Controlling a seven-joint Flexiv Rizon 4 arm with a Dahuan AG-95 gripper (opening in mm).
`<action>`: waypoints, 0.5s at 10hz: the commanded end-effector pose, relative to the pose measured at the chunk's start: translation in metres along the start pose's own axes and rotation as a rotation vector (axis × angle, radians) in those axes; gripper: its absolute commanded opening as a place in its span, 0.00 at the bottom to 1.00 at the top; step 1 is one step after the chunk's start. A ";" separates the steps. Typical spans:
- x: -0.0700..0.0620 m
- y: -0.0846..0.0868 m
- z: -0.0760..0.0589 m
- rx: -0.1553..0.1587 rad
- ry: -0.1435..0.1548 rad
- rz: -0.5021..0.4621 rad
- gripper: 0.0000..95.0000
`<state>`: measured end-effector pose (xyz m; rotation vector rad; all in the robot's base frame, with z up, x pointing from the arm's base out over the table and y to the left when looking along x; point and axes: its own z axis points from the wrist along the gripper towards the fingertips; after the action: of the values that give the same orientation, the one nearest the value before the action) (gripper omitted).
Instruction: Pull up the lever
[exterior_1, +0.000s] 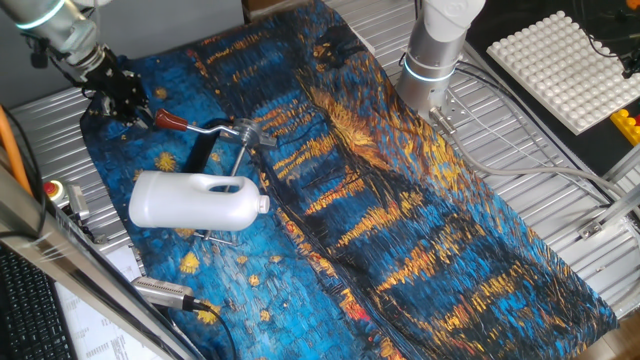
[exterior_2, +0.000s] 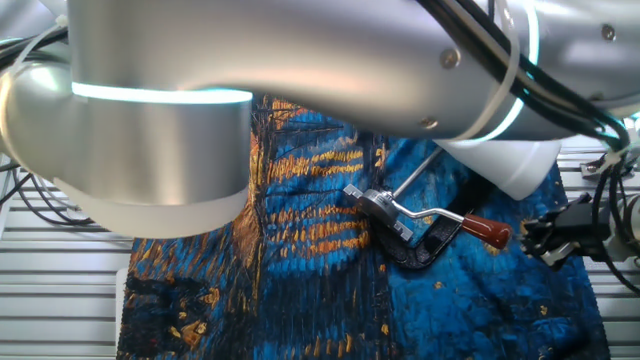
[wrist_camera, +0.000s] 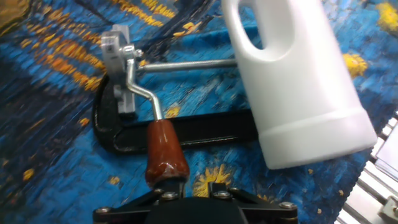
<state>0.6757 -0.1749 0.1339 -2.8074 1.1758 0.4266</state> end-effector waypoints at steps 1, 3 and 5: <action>0.008 0.004 0.009 -0.010 0.010 -0.027 0.20; 0.011 0.006 0.014 -0.025 0.012 -0.034 0.20; 0.012 0.009 0.019 -0.041 0.001 -0.037 0.20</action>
<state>0.6707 -0.1848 0.1120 -2.8621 1.1244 0.4553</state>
